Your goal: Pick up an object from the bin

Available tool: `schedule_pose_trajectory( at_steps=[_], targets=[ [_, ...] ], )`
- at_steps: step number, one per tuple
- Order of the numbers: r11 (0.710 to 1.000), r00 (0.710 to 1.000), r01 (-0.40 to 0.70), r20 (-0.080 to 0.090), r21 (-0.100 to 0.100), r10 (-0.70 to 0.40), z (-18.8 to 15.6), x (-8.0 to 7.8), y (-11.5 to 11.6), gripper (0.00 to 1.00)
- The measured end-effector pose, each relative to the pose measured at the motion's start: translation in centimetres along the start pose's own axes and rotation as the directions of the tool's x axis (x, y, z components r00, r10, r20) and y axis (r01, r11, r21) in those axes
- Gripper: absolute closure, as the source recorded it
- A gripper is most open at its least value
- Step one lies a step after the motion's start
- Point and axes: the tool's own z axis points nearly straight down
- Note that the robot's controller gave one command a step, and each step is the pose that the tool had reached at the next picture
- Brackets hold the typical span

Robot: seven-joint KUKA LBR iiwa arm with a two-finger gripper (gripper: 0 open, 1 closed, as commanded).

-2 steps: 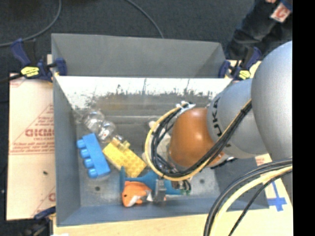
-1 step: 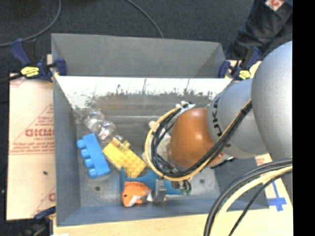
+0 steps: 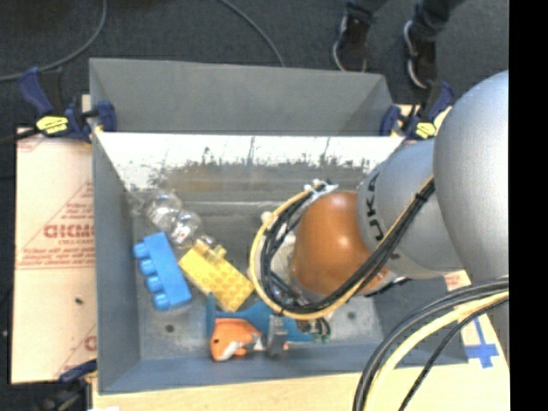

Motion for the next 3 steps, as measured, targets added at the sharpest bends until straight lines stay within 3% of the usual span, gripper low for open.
schedule_pose_trajectory(
  at_steps=[3],
  targets=[
    [1.0,1.0,-0.003,0.0,0.0,0.003,0.0,0.0,0.0,1.0]
  ],
)
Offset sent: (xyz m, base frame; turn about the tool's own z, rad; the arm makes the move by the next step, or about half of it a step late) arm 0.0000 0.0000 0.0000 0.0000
